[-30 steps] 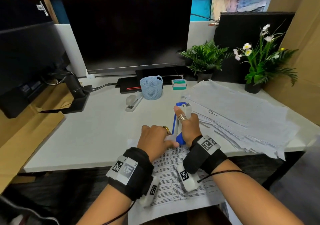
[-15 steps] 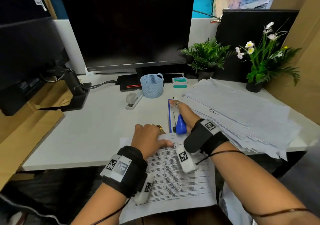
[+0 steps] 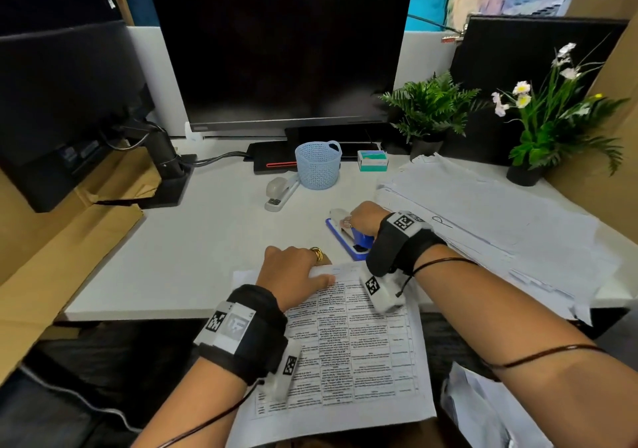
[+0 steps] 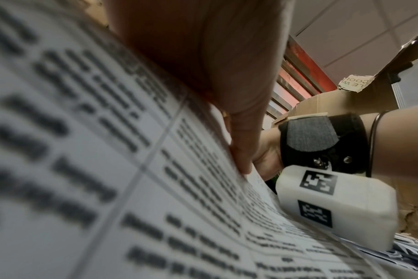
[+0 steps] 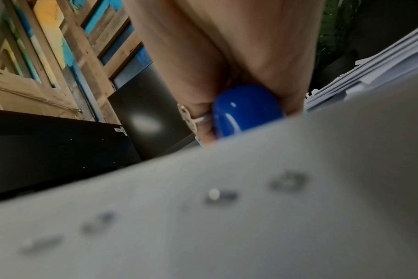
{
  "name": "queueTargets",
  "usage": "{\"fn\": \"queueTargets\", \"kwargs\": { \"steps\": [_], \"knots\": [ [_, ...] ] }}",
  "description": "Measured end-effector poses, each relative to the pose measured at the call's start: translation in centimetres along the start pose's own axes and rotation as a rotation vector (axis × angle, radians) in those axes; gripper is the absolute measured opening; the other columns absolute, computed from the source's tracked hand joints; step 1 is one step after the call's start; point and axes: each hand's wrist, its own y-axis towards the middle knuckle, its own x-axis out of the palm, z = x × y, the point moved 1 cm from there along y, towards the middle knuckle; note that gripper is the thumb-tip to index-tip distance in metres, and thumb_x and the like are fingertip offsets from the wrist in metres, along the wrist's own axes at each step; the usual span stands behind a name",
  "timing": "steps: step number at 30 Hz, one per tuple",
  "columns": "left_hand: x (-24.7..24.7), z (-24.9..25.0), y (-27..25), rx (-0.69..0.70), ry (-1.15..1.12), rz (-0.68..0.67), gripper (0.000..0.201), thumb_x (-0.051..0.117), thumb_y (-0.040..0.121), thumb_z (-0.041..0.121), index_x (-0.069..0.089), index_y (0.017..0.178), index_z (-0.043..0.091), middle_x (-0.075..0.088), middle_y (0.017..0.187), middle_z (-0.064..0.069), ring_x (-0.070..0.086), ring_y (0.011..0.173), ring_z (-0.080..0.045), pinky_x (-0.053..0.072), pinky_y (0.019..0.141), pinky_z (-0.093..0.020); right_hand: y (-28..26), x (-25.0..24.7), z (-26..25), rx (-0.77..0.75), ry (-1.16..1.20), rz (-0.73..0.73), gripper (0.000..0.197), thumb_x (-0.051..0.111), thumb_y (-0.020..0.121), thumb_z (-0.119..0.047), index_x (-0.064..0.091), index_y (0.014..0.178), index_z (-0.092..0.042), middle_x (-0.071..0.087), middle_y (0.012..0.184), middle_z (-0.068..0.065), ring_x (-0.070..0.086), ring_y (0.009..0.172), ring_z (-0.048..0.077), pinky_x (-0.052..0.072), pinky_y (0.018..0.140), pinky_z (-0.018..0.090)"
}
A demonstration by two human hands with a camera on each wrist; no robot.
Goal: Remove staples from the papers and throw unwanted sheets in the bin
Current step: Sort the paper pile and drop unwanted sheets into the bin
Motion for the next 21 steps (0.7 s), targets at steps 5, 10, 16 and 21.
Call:
{"fn": "queueTargets", "kwargs": {
  "steps": [5,10,16,21],
  "knots": [
    [0.3,-0.5,-0.1,-0.003,-0.051,-0.022,0.030,0.047,0.093,0.046,0.060,0.116,0.032,0.066,0.112,0.009,0.059,0.098,-0.015,0.031,0.092,-0.034,-2.4,-1.1,-0.8,-0.160,-0.091,0.157,0.046,0.054,0.093,-0.038,0.055,0.126,-0.006,0.052,0.134,0.011,0.049,0.118,0.025,0.037,0.098,0.031],
    [-0.4,-0.9,-0.1,0.001,-0.108,0.091,0.025,0.049,0.092,0.045,0.064,0.106,0.031,0.069,0.099,0.006,0.061,0.093,-0.016,0.033,0.091,-0.034,-8.7,-1.0,0.0,-0.565,0.102,0.098,0.019,0.070,0.083,-0.025,0.071,0.094,-0.010,0.069,0.095,0.005,0.057,0.084,0.011,0.046,0.080,0.024],
    [-1.2,0.4,-0.4,0.221,-0.090,0.442,0.029,0.047,0.090,0.051,0.070,0.094,0.034,0.065,0.086,0.014,0.052,0.079,-0.007,0.025,0.088,-0.028,-10.7,0.6,4.0,-0.767,0.135,0.564,0.022,0.073,0.073,-0.003,0.076,0.085,-0.020,0.071,0.077,-0.007,0.063,0.073,0.009,0.051,0.071,0.027],
    [-1.2,0.8,-0.8,0.551,-0.025,0.779,0.019,0.060,0.082,0.030,0.073,0.095,0.025,0.067,0.082,0.011,0.053,0.076,-0.005,0.027,0.093,-0.029,-12.5,1.7,6.0,-1.113,0.076,1.062,0.015,0.065,0.083,-0.005,0.077,0.081,-0.014,0.073,0.087,-0.003,0.064,0.077,0.015,0.046,0.066,0.028]
  ]
}}
